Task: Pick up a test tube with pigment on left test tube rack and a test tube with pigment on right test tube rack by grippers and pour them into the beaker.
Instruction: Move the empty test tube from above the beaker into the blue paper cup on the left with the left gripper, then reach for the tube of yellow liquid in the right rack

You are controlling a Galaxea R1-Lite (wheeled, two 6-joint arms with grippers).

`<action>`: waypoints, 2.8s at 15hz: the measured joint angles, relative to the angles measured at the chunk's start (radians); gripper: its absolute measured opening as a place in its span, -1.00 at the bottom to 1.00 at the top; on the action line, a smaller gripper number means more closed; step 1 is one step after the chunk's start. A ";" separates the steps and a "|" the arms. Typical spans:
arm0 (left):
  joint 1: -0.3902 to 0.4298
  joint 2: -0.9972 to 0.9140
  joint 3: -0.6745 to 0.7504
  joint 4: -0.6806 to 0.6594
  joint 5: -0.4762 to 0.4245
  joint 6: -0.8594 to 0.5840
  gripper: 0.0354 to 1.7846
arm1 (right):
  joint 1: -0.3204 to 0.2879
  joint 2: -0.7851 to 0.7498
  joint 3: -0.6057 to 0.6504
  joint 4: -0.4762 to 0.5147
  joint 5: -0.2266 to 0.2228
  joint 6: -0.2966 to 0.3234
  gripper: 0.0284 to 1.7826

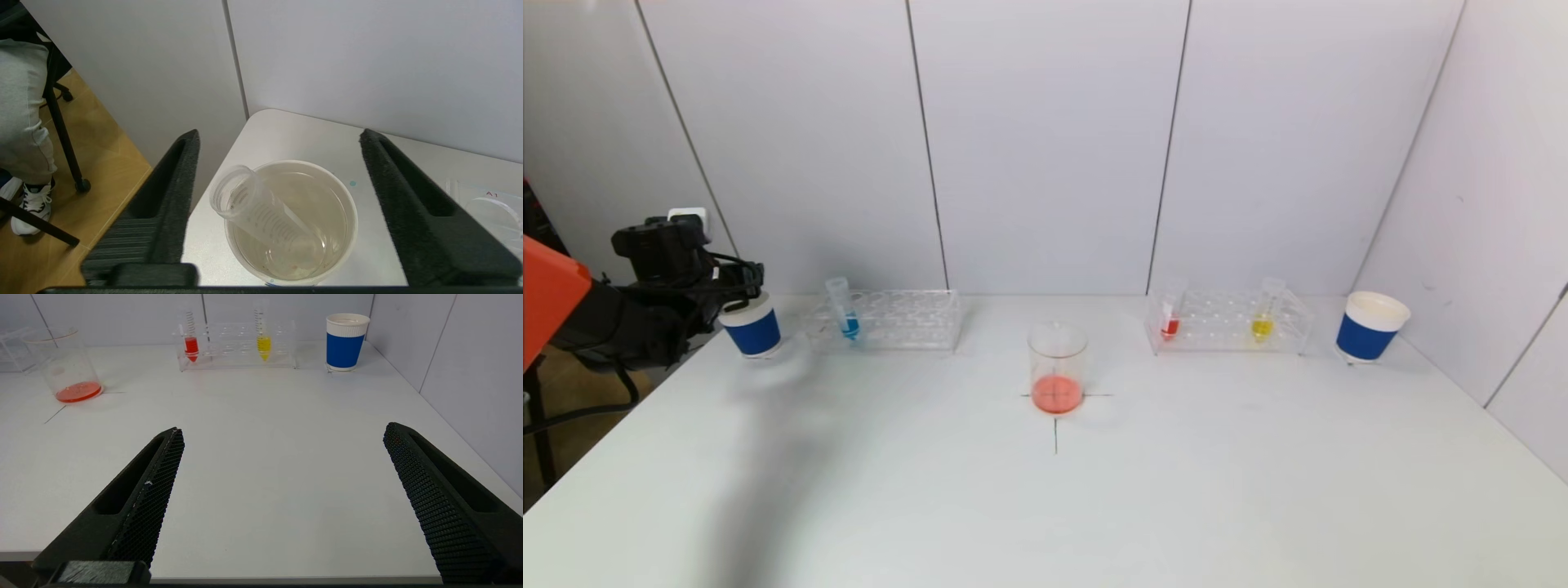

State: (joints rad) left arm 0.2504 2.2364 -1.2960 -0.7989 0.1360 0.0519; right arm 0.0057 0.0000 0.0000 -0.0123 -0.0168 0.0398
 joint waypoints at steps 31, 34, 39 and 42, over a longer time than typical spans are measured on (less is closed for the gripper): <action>-0.279 -1.902 1.135 0.509 0.131 0.113 0.99 | 0.000 0.000 0.000 0.000 0.000 0.000 0.99; -0.261 -2.121 1.121 0.801 0.041 0.074 0.99 | 0.000 0.000 0.000 0.000 0.000 0.000 0.99; -0.255 -2.225 1.194 0.860 -0.097 0.040 0.99 | 0.000 0.000 0.000 0.000 0.000 0.000 0.99; -0.256 -2.236 1.278 0.817 -0.156 0.027 0.99 | 0.000 0.000 0.000 0.000 0.000 0.000 0.99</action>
State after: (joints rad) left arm -0.0051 0.0000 -0.0181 0.0183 -0.0202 0.0791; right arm 0.0053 0.0000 0.0000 -0.0119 -0.0168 0.0398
